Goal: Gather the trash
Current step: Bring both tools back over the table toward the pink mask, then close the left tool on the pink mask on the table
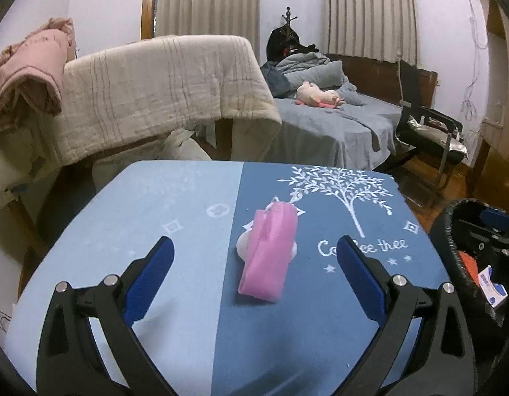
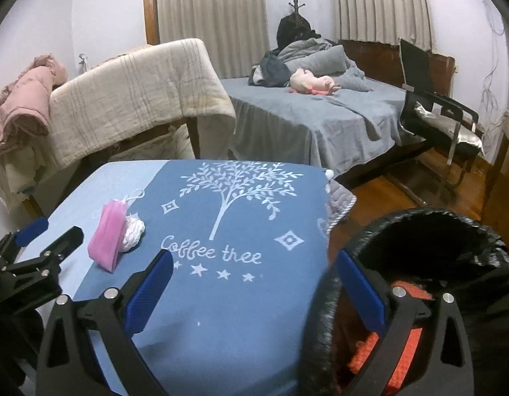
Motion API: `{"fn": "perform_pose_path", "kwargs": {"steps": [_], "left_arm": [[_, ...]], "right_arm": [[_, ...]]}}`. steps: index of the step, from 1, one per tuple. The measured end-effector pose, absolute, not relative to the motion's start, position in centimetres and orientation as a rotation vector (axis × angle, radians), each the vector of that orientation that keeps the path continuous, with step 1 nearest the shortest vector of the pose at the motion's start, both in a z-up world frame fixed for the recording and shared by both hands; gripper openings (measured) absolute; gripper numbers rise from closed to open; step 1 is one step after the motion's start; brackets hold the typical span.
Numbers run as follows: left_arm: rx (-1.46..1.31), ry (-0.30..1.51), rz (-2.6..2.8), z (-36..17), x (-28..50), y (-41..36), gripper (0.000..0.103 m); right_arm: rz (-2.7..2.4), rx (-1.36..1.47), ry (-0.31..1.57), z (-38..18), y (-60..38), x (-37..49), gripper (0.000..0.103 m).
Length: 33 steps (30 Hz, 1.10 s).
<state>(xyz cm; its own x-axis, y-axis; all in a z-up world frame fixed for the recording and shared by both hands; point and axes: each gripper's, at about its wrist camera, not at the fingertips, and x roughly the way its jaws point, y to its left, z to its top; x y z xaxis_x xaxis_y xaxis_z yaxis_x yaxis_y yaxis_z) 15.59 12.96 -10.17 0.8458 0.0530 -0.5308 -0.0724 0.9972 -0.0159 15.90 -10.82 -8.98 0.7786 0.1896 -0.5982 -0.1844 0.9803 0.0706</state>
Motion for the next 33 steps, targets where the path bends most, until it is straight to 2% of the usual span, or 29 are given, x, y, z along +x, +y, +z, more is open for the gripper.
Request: {"fn": "perform_pose_path", "kwargs": {"steps": [4,6,11,13,15,16,18,20,24,33], "left_arm": [[-0.037,0.567,0.069,-10.9,16.8,13.1,0.095],[-0.036,0.584,0.064,-11.4,17.6,13.1,0.083],[-0.044,0.624,0.049,-12.4,18.7,13.1,0.071],[-0.044,0.633,0.042,-12.7,18.8,13.1,0.062],[-0.047,0.65,0.029,-12.9,19.1,13.1,0.042],[-0.049,0.655,0.024,-12.9,19.2,13.2,0.037],[-0.055,0.662,0.012,-13.0,19.3,13.2,0.021],[-0.058,0.655,0.009,-12.9,19.3,13.3,0.015],[-0.054,0.632,0.007,-12.2,18.8,13.5,0.009],[-0.06,0.602,0.087,-11.1,17.2,16.5,0.008]], "right_arm": [[0.21,0.007,0.661,-9.5,-10.0,16.8,0.097],[0.212,0.006,0.664,-9.6,-9.8,17.1,0.097],[0.215,0.001,0.674,-10.0,-9.3,17.7,0.097],[0.215,-0.001,0.679,-10.2,-9.3,17.9,0.097],[0.216,0.0,0.684,-10.3,-9.1,18.0,0.097],[0.217,0.001,0.687,-10.4,-9.0,18.1,0.097],[0.221,-0.002,0.689,-10.5,-8.8,18.2,0.097],[0.225,-0.007,0.69,-10.5,-8.5,18.2,0.097],[0.233,-0.012,0.686,-10.4,-8.0,18.2,0.097],[0.269,-0.008,0.677,-10.3,-5.7,19.3,0.097]]}}
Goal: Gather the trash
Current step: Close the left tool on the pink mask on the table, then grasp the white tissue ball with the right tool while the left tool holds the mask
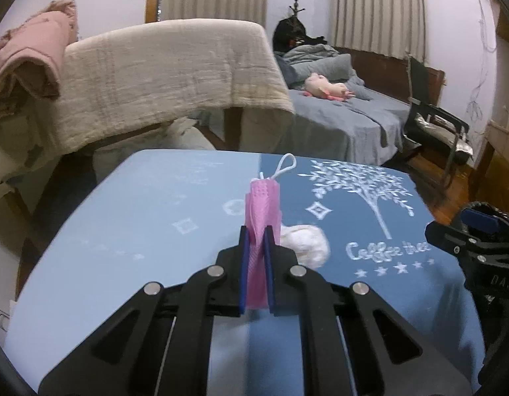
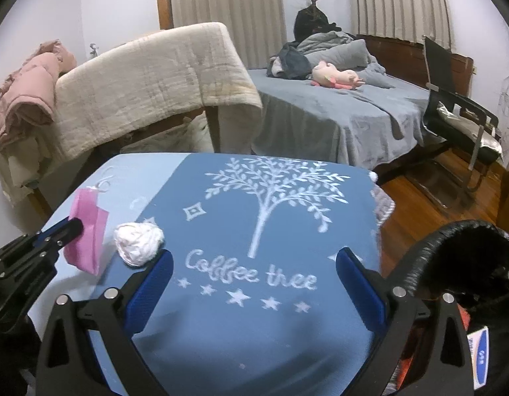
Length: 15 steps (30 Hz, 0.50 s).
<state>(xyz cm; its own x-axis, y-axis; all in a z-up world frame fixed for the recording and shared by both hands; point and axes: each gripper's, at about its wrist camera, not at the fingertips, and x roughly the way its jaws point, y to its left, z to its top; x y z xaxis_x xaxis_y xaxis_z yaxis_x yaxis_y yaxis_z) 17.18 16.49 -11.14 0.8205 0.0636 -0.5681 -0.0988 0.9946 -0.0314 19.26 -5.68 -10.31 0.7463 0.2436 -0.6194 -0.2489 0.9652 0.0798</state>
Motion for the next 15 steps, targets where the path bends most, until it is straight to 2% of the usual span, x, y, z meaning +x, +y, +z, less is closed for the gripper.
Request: {"fn": "perform_pose_path", "kwargs": {"steps": [15], "left_arm": [[-0.101,0.651,0.196,-12.3,16.2,22.7,0.008]], "right_arm": [[0.397,-0.061,0.724,-12.8,3.4,21.8,0.097]]}}
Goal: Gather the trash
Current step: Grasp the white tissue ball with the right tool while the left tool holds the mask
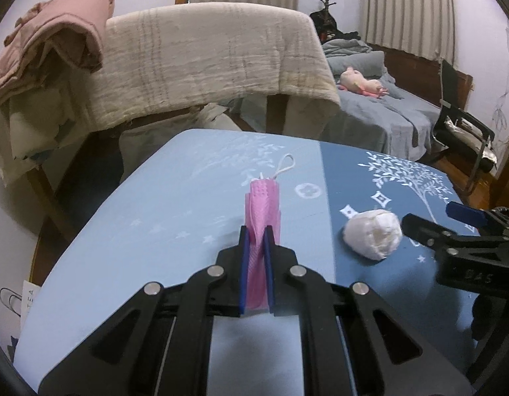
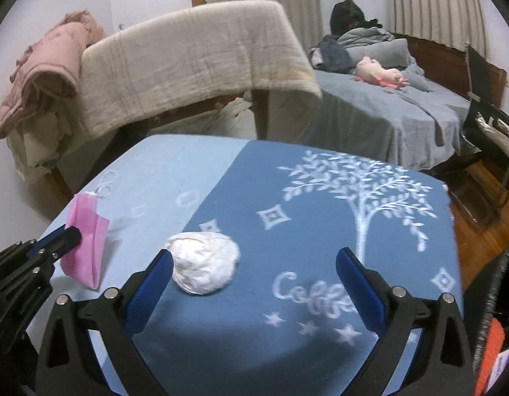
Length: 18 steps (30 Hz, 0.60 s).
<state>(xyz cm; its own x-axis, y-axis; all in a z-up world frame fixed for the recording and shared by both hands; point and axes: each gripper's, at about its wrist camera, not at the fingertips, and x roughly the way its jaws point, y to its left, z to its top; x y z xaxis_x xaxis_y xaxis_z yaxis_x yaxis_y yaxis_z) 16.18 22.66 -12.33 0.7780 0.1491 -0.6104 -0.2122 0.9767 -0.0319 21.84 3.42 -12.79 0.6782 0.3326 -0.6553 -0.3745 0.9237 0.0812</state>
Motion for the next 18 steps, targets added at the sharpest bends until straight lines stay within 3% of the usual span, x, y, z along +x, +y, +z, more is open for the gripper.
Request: {"fn": "perform_pose_path", "kwargs": {"steps": [3,12,15,17,18], "left_arm": [[-0.11,0.655,0.207,-12.5,16.1,23.3,0.008],[-0.141,0.662,0.233,-12.9,16.0,24.9,0.008],[-0.145,0.662,0.235,-13.0,15.9,24.9,0.008],[-0.145,0.661,0.236,-13.0,15.9,24.9,0.008],[-0.144,0.662,0.237,-13.0,15.9,24.9,0.008]], "right_arm": [[0.405,-0.074,0.74,-13.4,4.6,22.3,0.096],[0.442,-0.113,0.822,-15.2,7.3,23.3,0.079],[0.454,-0.12,0.835,-15.4,7.7,23.3,0.07],[0.474,-0.122,0.847,-15.6,7.9,23.3,0.055],[0.485,-0.124,0.852,-15.7,8.1,23.3,0.053]]}}
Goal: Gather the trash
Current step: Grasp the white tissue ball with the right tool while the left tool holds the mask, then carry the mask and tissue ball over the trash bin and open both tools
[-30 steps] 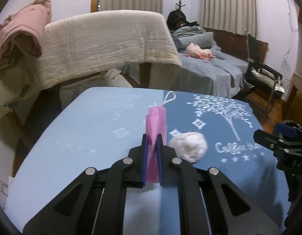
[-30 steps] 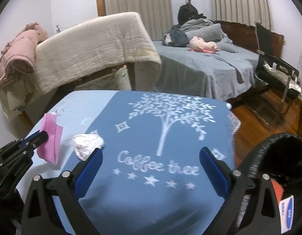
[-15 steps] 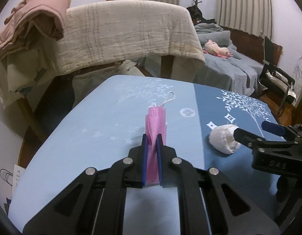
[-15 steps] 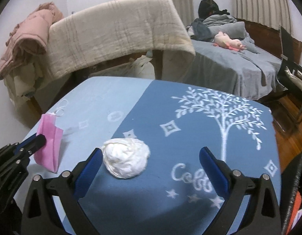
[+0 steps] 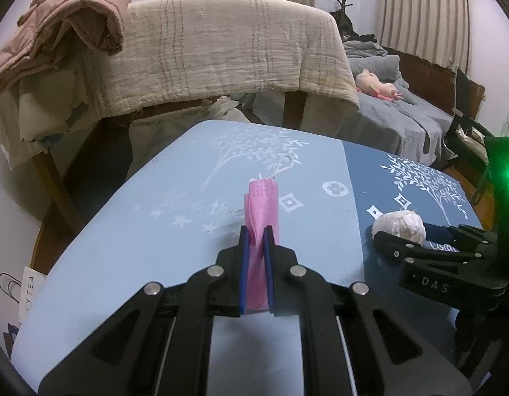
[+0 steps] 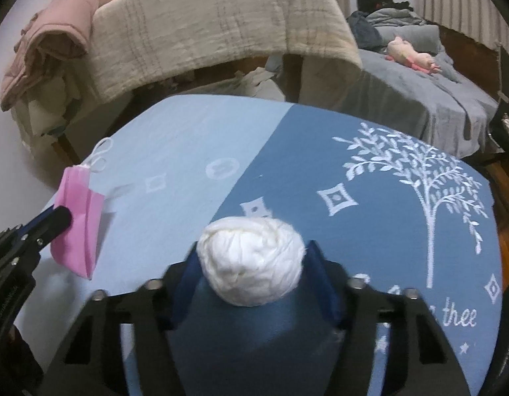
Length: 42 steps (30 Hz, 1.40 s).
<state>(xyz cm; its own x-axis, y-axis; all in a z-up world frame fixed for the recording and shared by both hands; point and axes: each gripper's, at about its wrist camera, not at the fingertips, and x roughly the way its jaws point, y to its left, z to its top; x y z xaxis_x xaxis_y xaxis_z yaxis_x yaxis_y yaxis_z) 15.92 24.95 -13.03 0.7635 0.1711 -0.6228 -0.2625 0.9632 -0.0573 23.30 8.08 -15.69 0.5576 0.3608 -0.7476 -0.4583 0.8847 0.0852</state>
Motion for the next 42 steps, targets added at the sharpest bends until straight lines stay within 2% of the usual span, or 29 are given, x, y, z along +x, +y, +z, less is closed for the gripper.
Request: {"fn": "perform_pose_path", "kwargs": {"steps": [2,15,42], "left_arm": [[-0.143,0.663,0.236,-13.1,15.9,24.9,0.008],[-0.127,0.673,0.247,-13.1,16.2,24.8,0.008],[-0.103,0.619,0.117,-9.2,13.1,16.2,0.008]], "right_arm": [[0.488,-0.134,0.851,-15.8,8.3,23.2,0.049],[0.489,-0.119,0.854,-15.7,7.9,23.3,0.042],[0.462,-0.023,0.71,-8.9,-2.3,16.9,0.042]]}}
